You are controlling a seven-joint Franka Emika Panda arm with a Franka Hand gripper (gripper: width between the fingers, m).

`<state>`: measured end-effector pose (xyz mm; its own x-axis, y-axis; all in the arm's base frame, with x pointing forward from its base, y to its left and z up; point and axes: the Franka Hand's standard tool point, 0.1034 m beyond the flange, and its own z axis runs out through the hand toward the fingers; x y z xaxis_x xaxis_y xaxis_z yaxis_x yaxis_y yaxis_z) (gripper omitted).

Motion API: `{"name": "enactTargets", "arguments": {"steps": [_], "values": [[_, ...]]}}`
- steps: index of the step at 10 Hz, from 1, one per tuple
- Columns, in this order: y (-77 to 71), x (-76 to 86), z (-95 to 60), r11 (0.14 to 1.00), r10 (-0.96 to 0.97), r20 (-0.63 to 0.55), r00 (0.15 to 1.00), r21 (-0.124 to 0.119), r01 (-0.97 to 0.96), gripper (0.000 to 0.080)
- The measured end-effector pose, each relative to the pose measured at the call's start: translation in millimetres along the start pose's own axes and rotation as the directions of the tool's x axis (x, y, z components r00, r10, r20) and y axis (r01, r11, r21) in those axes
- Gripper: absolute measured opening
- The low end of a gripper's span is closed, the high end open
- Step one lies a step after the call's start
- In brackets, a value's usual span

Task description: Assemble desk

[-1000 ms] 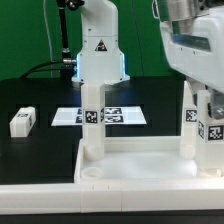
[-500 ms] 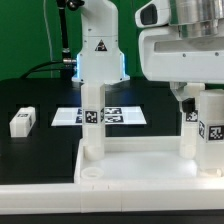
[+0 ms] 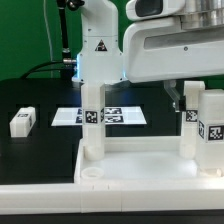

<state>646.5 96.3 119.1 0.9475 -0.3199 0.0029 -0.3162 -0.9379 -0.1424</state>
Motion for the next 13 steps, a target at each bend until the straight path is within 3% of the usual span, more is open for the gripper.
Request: {"name": "enactTargets", "arguments": {"steps": [1, 2, 5, 7, 8, 9, 11, 12, 13], "values": [[0.7, 0.3, 0.1, 1.0, 0.016, 0.0, 1.0, 0.0, -0.016, 0.0354], [0.8, 0.4, 0.0, 0.999, 0.054, 0.0, 0.999, 0.0, -0.054, 0.0288], [-0.3, -0.1, 0.3, 0.95, 0.312, 0.001, 0.95, 0.001, -0.312, 0.0288], [-3.1, -1.4, 2.0, 0.727, 0.687, 0.011, 0.727, 0.006, -0.687, 0.0288], [-0.9, 0.9, 2.4, 0.562, 0.825, 0.043, 0.563, 0.036, -0.826, 0.0288], [2.7, -3.5, 2.4, 0.357, 0.928, 0.076, 0.364, 0.093, -0.93, 0.0291], [3.1, -3.7, 2.2, 0.354, 0.929, 0.077, 0.361, 0.09, -0.931, 0.0296], [3.3, -4.0, 2.6, 0.401, 0.91, 0.07, 0.407, 0.091, -0.912, 0.0296], [2.0, -8.7, 2.3, 0.586, 0.808, 0.042, 0.588, 0.055, -0.809, 0.0513]]}}
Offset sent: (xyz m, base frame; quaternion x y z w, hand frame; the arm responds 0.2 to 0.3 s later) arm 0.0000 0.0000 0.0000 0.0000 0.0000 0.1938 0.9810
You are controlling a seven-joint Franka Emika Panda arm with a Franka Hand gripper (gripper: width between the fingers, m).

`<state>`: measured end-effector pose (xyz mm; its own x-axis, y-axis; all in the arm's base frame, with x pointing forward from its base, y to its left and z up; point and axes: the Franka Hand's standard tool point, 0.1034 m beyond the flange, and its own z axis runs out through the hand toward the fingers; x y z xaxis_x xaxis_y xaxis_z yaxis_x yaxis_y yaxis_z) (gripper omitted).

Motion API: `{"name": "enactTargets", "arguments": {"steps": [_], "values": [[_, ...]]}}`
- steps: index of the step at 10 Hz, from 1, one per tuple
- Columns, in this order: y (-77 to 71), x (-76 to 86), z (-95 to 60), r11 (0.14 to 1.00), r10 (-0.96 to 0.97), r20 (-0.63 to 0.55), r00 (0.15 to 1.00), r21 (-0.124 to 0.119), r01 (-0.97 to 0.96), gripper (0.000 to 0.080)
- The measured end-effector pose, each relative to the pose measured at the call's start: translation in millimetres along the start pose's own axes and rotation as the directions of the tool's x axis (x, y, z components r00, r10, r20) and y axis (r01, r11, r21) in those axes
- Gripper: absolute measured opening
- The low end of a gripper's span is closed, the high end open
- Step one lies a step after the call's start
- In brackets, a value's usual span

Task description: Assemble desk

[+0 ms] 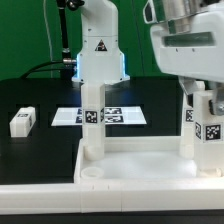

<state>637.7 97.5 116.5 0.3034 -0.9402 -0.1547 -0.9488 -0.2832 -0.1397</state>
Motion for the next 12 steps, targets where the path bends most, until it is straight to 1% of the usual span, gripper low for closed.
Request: {"name": "enactTargets", "arguments": {"steps": [1, 2, 3, 4, 6, 7, 8, 9, 10, 11, 12], "values": [[-3.4, -1.6, -1.3, 0.974, -0.227, -0.005, 0.974, -0.001, 0.227, 0.0513], [-2.5, -2.3, -0.7, 0.9, -0.435, 0.006, 0.9, 0.0, 0.435, 0.0625], [-2.2, -0.4, -0.6, 0.893, -0.449, 0.003, 0.893, -0.002, 0.45, 0.0644], [-1.9, 0.4, -0.7, 0.863, -0.505, 0.001, 0.863, -0.005, 0.505, 0.0644], [-1.0, 3.7, -1.2, 0.757, -0.654, -0.005, 0.757, -0.024, 0.653, 0.0649], [-2.0, 2.8, -3.4, 0.602, -0.797, 0.024, 0.604, -0.055, 0.796, 0.0649], [-10.4, 1.4, -6.6, 0.478, -0.876, 0.049, 0.48, -0.049, 0.877, 0.0649], [-12.4, 3.5, -5.8, 0.541, -0.84, 0.03, 0.542, -0.048, 0.84, 0.0649], [-11.3, 4.1, -5.3, 0.537, -0.842, 0.031, 0.538, -0.052, 0.842, 0.0533], [-11.3, 4.3, -5.3, 0.538, -0.841, 0.031, 0.54, -0.052, 0.841, 0.0355], [-11.2, 4.5, -5.3, 0.611, -0.79, 0.026, 0.613, -0.054, 0.79, 0.0355]]}}
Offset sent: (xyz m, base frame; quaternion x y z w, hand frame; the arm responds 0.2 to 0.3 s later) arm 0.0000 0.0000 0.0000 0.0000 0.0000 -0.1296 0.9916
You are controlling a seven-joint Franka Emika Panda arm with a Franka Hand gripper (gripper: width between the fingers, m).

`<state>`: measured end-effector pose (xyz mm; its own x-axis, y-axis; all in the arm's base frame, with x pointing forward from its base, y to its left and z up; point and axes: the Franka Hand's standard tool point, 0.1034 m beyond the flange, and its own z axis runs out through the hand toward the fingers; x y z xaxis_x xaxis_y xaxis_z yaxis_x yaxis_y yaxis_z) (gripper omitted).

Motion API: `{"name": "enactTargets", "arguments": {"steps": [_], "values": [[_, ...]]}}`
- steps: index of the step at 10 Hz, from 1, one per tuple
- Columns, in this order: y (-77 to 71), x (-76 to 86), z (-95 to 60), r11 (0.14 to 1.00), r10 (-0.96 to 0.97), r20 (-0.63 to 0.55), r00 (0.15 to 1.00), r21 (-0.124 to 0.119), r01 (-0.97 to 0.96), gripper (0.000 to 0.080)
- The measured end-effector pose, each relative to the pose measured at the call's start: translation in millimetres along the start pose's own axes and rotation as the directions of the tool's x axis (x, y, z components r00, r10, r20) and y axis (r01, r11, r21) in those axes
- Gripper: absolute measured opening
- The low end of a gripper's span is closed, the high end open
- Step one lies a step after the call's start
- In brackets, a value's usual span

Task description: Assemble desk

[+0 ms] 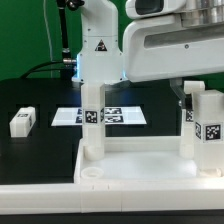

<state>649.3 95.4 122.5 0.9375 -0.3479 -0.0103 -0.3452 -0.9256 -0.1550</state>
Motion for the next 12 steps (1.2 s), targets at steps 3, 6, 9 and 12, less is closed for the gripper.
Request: {"name": "enactTargets", "arguments": {"steps": [3, 6, 9, 12], "values": [[0.9, 0.4, 0.0, 0.961, 0.278, -0.001, 0.961, -0.001, -0.278, 0.0291], [-2.2, -2.3, 3.1, 0.559, 0.828, 0.044, 0.56, 0.025, -0.829, 0.0291], [-0.7, -1.9, 2.9, 0.536, 0.842, 0.047, 0.537, 0.027, -0.844, 0.0291], [-7.7, -4.1, 3.8, 0.764, 0.644, 0.025, 0.765, 0.032, -0.644, 0.0387]]}}
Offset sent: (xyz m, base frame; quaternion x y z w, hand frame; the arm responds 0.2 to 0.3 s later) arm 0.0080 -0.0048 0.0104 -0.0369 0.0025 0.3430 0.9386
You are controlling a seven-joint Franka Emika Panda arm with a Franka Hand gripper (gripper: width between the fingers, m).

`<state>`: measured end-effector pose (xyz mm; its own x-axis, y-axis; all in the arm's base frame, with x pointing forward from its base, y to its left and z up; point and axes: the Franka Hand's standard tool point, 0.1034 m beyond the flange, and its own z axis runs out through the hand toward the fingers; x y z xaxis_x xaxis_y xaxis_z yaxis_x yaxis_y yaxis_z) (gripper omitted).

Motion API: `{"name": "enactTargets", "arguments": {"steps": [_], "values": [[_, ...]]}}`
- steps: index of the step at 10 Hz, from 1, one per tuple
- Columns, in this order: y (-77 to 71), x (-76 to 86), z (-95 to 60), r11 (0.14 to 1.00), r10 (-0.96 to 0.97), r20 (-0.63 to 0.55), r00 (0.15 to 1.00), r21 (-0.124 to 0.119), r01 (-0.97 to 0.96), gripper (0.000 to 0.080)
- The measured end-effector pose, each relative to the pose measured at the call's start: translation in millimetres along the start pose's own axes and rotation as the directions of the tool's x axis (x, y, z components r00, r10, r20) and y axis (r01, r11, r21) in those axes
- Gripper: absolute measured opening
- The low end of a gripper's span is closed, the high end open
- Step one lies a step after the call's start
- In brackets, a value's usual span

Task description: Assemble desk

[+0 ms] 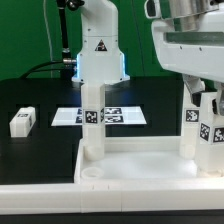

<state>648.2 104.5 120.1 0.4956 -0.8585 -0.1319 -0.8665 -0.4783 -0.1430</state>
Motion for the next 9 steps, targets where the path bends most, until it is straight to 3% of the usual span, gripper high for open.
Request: {"name": "enactTargets", "arguments": {"steps": [1, 2, 4, 5, 6, 8, 9], "values": [[-1.8, -6.3, 2.0, 0.991, -0.134, -0.001, 0.991, 0.01, 0.134, 0.0563], [-1.7, -18.3, -0.7, 0.988, -0.155, -0.015, 0.988, 0.018, 0.155, 0.0634], [2.5, -11.7, 0.7, 0.96, -0.281, -0.02, 0.96, 0.008, 0.281, 0.0645], [2.9, -11.4, 0.4, 0.862, -0.507, -0.027, 0.862, -0.031, 0.506, 0.0645], [-1.9, -12.1, -1.7, 0.705, -0.709, -0.019, 0.705, -0.071, 0.706, 0.0648], [-8.5, -4.8, -8.5, 0.512, -0.857, 0.018, 0.514, -0.067, 0.856, 0.0648], [-11.4, -5.6, -8.8, 0.524, -0.851, -0.022, 0.524, -0.068, 0.849, 0.0648]]}}
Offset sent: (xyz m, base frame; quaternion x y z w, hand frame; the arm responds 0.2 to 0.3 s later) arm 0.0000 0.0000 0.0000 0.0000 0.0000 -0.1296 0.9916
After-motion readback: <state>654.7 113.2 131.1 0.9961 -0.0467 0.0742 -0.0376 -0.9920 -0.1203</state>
